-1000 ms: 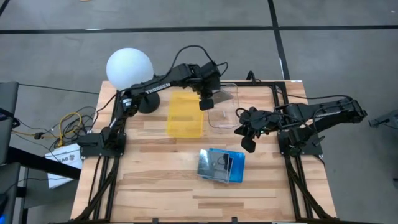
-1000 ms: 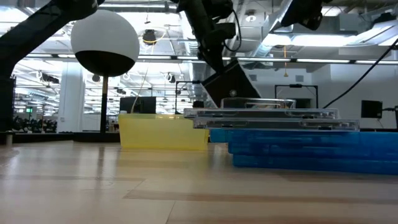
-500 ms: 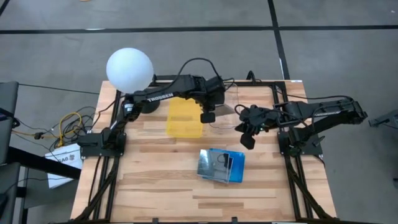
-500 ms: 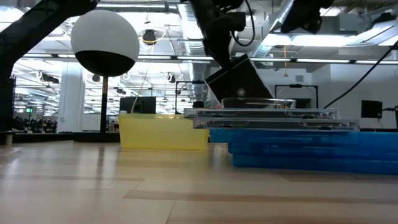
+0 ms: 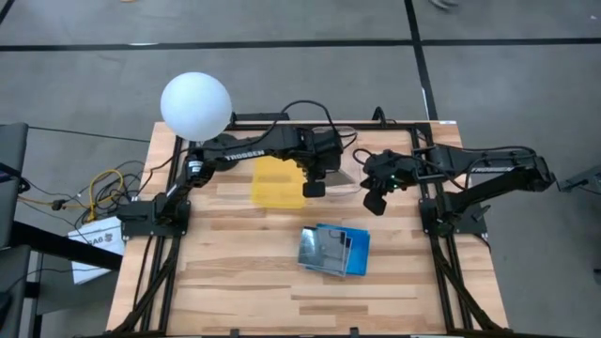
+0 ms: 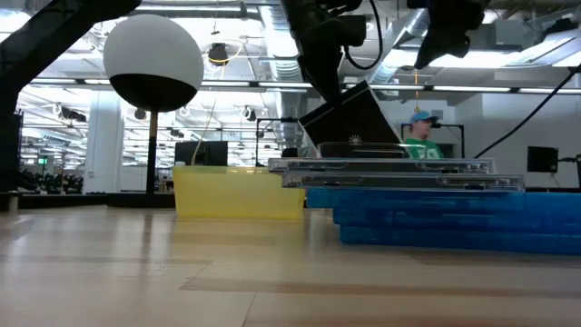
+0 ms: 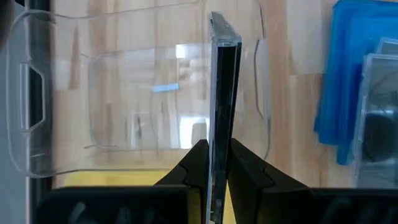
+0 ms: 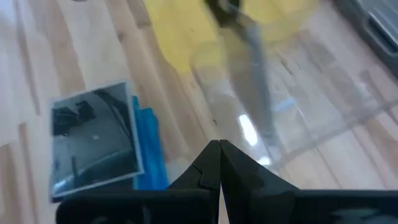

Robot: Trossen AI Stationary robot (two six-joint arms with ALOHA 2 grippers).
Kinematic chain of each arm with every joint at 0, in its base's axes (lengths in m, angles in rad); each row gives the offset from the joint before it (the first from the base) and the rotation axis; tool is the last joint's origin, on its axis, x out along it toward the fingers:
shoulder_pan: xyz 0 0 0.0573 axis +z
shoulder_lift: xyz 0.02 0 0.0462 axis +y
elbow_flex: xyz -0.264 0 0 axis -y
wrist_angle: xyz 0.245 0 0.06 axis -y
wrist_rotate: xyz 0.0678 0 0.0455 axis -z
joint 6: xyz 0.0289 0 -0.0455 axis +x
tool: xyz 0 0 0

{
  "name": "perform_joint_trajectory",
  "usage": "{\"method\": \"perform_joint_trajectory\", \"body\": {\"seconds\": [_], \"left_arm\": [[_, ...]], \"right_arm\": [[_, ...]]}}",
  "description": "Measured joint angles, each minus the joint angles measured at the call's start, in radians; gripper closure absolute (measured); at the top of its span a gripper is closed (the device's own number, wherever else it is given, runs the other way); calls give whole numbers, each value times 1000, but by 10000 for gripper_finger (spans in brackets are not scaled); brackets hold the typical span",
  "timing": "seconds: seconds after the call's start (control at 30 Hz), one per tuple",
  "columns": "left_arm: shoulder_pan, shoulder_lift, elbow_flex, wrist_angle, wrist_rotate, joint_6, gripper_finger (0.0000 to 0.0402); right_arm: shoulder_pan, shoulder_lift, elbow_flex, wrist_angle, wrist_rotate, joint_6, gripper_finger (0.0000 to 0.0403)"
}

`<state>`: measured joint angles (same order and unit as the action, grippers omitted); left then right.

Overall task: Pick & place jewel cases by type
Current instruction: Put the black CD case into the transparent bin

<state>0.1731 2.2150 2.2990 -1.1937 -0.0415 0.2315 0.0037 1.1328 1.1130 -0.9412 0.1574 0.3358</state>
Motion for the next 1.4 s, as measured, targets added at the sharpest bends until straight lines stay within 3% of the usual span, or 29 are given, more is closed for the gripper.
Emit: {"method": "perform_joint_trajectory", "body": {"seconds": [0.23, 0.4, 0.97, 1.4], "left_arm": [[-12, 31, 8, 23, -1, -7, 375], [-18, 53, 17, -46, 3, -10, 375], [-29, 58, 57, -246, 3, -52, 375], [-77, 57, 55, -257, 19, -14, 375]], "right_arm": [[-20, 0, 0, -113, 1, -31, 403], [-20, 0, 0, -162, 0, -41, 403], [-20, 0, 0, -156, -1, -74, 403], [-20, 0, 0, -134, -1, -131, 403]]}}
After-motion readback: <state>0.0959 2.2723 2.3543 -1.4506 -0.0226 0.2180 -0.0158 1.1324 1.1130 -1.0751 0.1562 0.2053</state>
